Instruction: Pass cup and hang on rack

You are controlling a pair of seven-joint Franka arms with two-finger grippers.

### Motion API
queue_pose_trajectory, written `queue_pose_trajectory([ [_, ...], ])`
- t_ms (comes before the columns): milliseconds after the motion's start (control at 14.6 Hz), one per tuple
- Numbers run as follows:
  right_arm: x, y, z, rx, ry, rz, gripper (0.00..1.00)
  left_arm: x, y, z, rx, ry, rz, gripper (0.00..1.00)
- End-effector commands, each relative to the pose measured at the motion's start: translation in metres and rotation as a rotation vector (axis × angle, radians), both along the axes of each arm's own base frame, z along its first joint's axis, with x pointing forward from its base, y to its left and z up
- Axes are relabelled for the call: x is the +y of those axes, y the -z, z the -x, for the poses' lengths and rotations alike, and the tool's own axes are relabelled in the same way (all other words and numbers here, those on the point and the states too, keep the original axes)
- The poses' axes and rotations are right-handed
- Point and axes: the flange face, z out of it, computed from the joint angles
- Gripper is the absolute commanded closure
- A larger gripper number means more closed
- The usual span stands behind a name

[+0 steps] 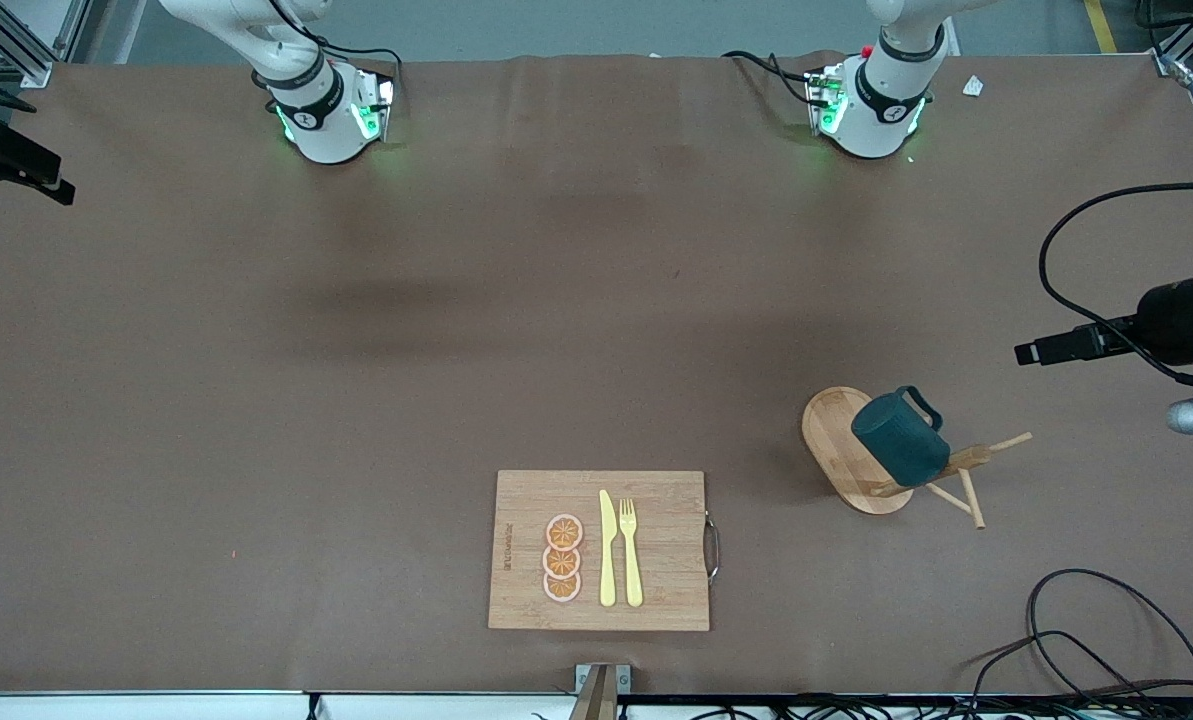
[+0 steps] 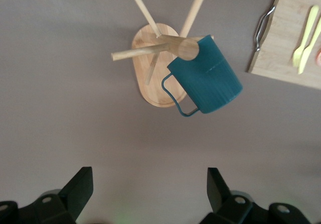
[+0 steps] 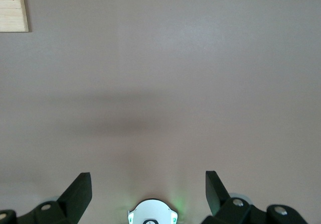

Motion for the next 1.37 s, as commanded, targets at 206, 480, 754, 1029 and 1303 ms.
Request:
queue_pose_trajectory([
  [206, 0.001, -0.001, 0.005, -0.002, 0.009, 0.017, 0.00, -0.013, -0.036, 0.008, -0.087, 0.075, -0.074, 0.00],
  [480, 0.001, -0.001, 0.005, -0.002, 0.009, 0.017, 0.00, -0.049, -0.055, 0.020, -0.118, 0.125, -0.122, 0.00],
  [754, 0.001, -0.001, 0.005, -0.002, 0.009, 0.016, 0.00, -0.063, -0.060, 0.025, -0.122, 0.139, -0.154, 0.00],
  [1029, 0.000, -0.001, 0.005, -0.002, 0.011, 0.017, 0.00, -0.048, -0.086, 0.039, -0.162, 0.139, -0.178, 0.00],
  [1303, 0.000, -0.001, 0.005, 0.000, 0.010, 0.016, 0.00, -0.044, -0.082, 0.043, -0.139, 0.168, -0.184, 0.00],
])
